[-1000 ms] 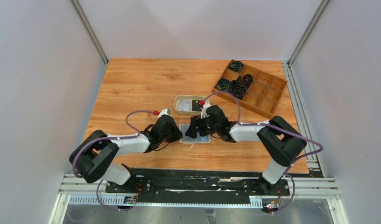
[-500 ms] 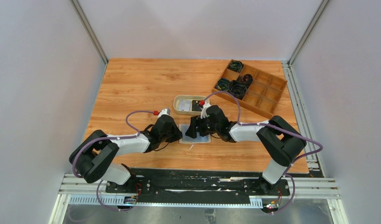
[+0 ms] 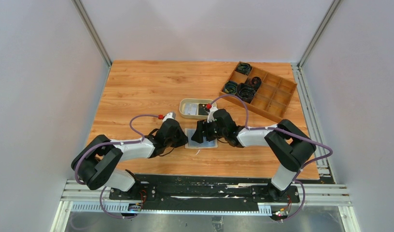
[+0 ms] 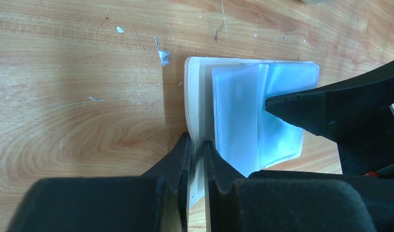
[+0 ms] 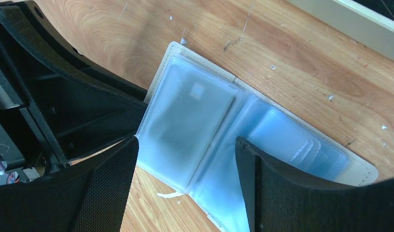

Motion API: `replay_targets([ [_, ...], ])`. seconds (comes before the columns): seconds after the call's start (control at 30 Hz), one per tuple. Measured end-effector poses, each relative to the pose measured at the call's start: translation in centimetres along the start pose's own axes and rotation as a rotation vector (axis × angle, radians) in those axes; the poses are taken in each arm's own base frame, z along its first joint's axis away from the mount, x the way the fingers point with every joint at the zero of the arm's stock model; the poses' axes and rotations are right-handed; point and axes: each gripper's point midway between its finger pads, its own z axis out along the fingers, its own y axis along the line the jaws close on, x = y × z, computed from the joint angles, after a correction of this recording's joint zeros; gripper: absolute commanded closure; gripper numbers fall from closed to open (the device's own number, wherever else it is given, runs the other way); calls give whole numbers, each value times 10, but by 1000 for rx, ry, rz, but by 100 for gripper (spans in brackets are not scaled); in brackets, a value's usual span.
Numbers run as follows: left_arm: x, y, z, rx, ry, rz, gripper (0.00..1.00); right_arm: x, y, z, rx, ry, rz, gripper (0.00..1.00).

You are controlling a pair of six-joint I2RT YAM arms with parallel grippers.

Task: Take the credit cards out of the card holder

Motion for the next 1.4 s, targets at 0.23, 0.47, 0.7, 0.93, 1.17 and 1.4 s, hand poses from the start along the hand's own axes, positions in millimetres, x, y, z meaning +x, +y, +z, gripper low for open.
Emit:
replay_targets([
  [0.23, 0, 0, 0, 0, 0, 0, 100, 0, 0, 0, -4, 1, 0, 23],
  [0.47, 0, 0, 0, -1, 0, 0, 100, 0, -1, 0, 2, 1, -3, 24],
  [0.7, 0, 0, 0, 0, 1, -1, 100, 2, 2, 2, 81, 26, -57, 24],
  [0.93, 0, 0, 1, 2, 5, -4, 100, 12, 8, 2, 175, 75, -134, 24],
  [1.17, -1, -2, 4, 9, 2, -6, 100, 15, 13, 1, 206, 70, -181, 24],
  [1.4, -3, -5, 7, 16, -1, -7, 100, 22, 26, -5, 171, 62, -203, 24],
])
